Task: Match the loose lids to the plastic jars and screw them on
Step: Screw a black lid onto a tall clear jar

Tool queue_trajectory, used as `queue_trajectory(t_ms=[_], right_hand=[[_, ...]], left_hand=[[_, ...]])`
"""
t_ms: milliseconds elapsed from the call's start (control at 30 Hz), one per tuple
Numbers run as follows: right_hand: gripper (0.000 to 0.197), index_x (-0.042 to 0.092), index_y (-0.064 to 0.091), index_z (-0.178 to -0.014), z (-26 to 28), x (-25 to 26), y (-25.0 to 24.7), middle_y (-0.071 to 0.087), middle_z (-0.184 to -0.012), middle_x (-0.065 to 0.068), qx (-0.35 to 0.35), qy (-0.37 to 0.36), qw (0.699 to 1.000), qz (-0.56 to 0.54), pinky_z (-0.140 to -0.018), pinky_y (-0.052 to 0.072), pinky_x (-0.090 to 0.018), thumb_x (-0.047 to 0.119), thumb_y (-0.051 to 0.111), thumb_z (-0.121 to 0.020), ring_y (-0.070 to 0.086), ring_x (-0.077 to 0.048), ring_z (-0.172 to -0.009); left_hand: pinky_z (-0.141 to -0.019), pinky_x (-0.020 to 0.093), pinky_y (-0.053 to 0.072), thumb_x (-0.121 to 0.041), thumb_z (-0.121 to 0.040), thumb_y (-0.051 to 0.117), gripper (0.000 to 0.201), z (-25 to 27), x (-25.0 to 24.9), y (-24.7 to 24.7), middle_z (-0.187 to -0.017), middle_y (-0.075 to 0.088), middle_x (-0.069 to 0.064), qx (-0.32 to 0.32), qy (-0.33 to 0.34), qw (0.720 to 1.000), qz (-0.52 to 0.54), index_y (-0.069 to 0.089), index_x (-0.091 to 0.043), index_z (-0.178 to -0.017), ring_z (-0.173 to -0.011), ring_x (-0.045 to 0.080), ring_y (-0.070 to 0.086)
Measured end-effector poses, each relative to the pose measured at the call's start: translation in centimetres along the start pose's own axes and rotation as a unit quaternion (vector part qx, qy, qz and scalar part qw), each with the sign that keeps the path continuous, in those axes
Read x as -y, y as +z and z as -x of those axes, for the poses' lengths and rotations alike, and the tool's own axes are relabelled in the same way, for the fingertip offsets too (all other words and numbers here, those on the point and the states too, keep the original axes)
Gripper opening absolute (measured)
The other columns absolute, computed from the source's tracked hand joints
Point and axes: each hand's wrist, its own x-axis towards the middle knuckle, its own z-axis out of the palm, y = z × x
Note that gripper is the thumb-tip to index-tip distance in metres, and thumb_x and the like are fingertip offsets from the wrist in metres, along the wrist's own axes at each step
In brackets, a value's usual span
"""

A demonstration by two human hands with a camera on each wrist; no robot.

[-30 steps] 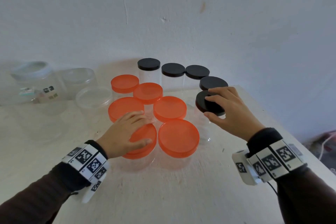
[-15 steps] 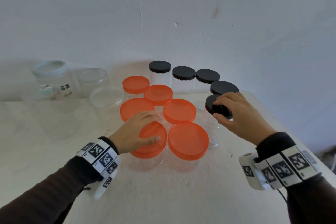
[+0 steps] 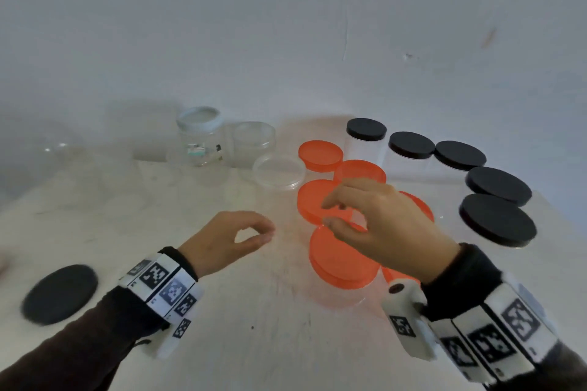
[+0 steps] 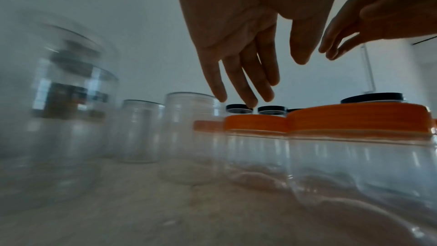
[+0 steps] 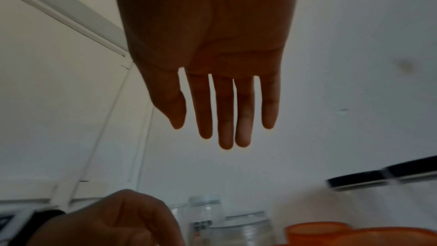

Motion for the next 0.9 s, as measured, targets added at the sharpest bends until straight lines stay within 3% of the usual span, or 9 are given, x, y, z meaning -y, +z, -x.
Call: queue_trajectory(t_ms=[167,333,400,467,533,567,633,700,900], right_hand=[[0.044,0.022,0.066,-0.094,-5.4,6.3,4.7,0.063,-0.089,0.011,0.053,-0.078,0.995,-0.02,-0.057,0.043,-0.026,0.05,0.035,-0.081,0.059,-0.011,-0.078],[0.027,0.022,0.061,-0.11,-10.6,10.5,8.7,0.057,-0.11,0.01,0.083,-0.101,0.991,-0.027,-0.067,0.032,-0.02,0.039,0.051,-0.091,0.051,-0.009,-0.101],[0.029,0.022,0.057,-0.116,-12.6,11.3,10.2,0.051,-0.121,0.009,0.088,-0.088,0.992,-0.019,-0.074,0.032,-0.021,0.036,0.053,-0.091,0.045,-0.01,-0.11],[0.037,0.02,0.053,-0.123,-14.6,11.7,11.7,0.043,-0.134,0.004,0.081,-0.075,0.994,-0.007,-0.088,0.036,-0.026,0.035,0.055,-0.09,0.038,-0.014,-0.121],[0.047,0.02,0.046,-0.131,-16.4,11.9,13.1,0.032,-0.144,0.0,0.067,-0.052,0.996,0.022,-0.102,0.034,-0.035,0.036,0.057,-0.088,0.03,-0.021,-0.128],[0.052,0.02,0.043,-0.134,-17.3,11.9,13.7,0.027,-0.147,-0.001,0.062,-0.037,0.997,0.039,-0.105,0.031,-0.039,0.037,0.058,-0.088,0.027,-0.025,-0.13],[0.059,0.022,0.036,-0.139,-18.7,11.9,14.6,0.016,-0.152,-0.004,0.063,-0.007,0.996,0.068,-0.109,0.025,-0.044,0.04,0.058,-0.087,0.02,-0.03,-0.135],[0.064,0.023,0.03,-0.142,-19.9,11.7,15.4,0.008,-0.155,-0.005,0.071,0.021,0.993,0.092,-0.111,0.02,-0.047,0.043,0.057,-0.087,0.013,-0.033,-0.138],[0.072,0.026,0.019,-0.146,-21.9,11.1,17.2,-0.001,-0.156,-0.009,0.111,0.101,0.979,0.14,-0.111,0.017,-0.054,0.05,0.053,-0.087,0.009,-0.043,-0.138]], left_hand=[[-0.08,0.009,0.042,-0.083,-0.066,0.042,0.062,6.3,4.2,-6.0,-0.101,0.063,-0.028,-0.019,-0.109,0.994,-0.023,0.067,-0.033,-0.093,-0.093,-0.001,0.06],[-0.08,0.007,0.036,-0.044,-0.083,0.064,0.014,11.8,8.1,-11.4,-0.095,0.063,-0.025,-0.001,-0.205,0.974,-0.097,0.056,-0.041,-0.094,-0.098,-0.009,0.053],[-0.088,0.006,0.033,-0.062,-0.076,0.059,0.033,13.7,9.1,-13.4,-0.108,0.051,-0.027,0.036,-0.237,0.963,-0.119,0.048,-0.044,-0.102,-0.099,-0.011,0.048],[-0.098,0.012,0.026,-0.094,-0.052,0.035,0.08,15.3,10.1,-14.8,-0.119,0.041,-0.026,0.083,-0.258,0.953,-0.137,0.043,-0.045,-0.114,-0.112,-0.007,0.037],[-0.106,0.019,0.022,-0.099,-0.041,0.03,0.107,16.6,11.2,-15.8,-0.131,0.031,-0.022,0.132,-0.269,0.94,-0.162,0.037,-0.039,-0.13,-0.124,0.0,0.027],[-0.108,0.022,0.021,-0.094,-0.045,0.041,0.108,17.1,11.3,-16.0,-0.136,0.028,-0.018,0.153,-0.278,0.934,-0.168,0.034,-0.035,-0.135,-0.129,0.003,0.022],[-0.11,0.023,0.018,-0.065,-0.069,0.064,0.087,17.7,11.5,-16.4,-0.146,0.022,-0.011,0.179,-0.284,0.926,-0.174,0.028,-0.031,-0.141,-0.136,0.01,0.017],[-0.109,0.024,0.018,-0.044,-0.078,0.07,0.08,18.1,11.9,-16.5,-0.149,0.018,-0.008,0.197,-0.268,0.924,-0.187,0.026,-0.028,-0.142,-0.136,0.013,0.016],[-0.109,0.026,0.018,-0.048,-0.071,0.075,0.094,18.4,13.3,-17.0,-0.151,0.018,-0.008,0.26,-0.215,0.913,-0.23,0.021,-0.026,-0.145,-0.136,0.014,0.017]])
